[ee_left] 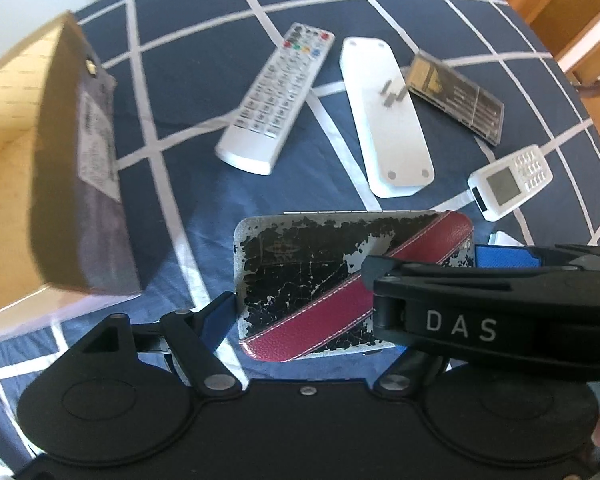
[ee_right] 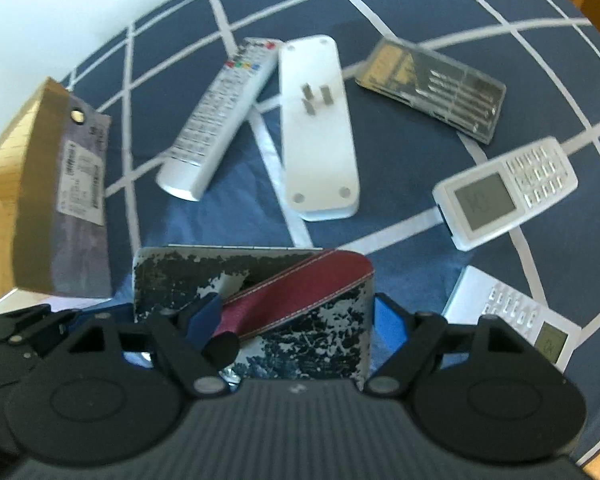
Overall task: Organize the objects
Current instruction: 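Carry the phone case with the left gripper over the box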
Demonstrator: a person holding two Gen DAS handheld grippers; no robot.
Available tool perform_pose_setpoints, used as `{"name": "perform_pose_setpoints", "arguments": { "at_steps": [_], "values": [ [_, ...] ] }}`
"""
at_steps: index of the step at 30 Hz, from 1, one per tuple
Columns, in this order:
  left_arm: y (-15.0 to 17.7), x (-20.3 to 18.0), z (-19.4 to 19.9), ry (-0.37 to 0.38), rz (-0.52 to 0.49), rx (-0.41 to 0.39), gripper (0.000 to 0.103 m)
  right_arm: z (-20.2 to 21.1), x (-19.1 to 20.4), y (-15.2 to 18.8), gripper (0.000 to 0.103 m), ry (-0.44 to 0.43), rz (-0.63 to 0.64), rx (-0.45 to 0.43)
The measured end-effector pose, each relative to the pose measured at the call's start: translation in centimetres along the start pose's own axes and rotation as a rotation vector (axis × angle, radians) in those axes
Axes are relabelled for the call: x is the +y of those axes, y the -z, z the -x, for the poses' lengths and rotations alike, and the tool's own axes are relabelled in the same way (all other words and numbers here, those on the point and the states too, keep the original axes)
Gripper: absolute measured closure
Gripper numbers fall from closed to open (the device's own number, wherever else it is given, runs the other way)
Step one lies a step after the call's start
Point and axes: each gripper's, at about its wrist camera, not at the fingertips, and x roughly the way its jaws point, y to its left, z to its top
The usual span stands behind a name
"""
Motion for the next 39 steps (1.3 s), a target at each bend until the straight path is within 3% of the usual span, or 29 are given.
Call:
{"name": "perform_pose_setpoints", "arguments": {
  "at_steps": [14, 39],
  "values": [
    [2.4, 3.4, 5.2, -0.061, 0.112, -0.1, 0.027, 3.2, 5.2, 0.9, 0.022, -0.059, 0.143, -0.057],
    [5.9, 19.3, 13.6, -0.102, 0.161, -0.221, 0.027, 5.8, 23.5, 3.8, 0.022, -0.107, 0.25, -0.158]
  ]
}}
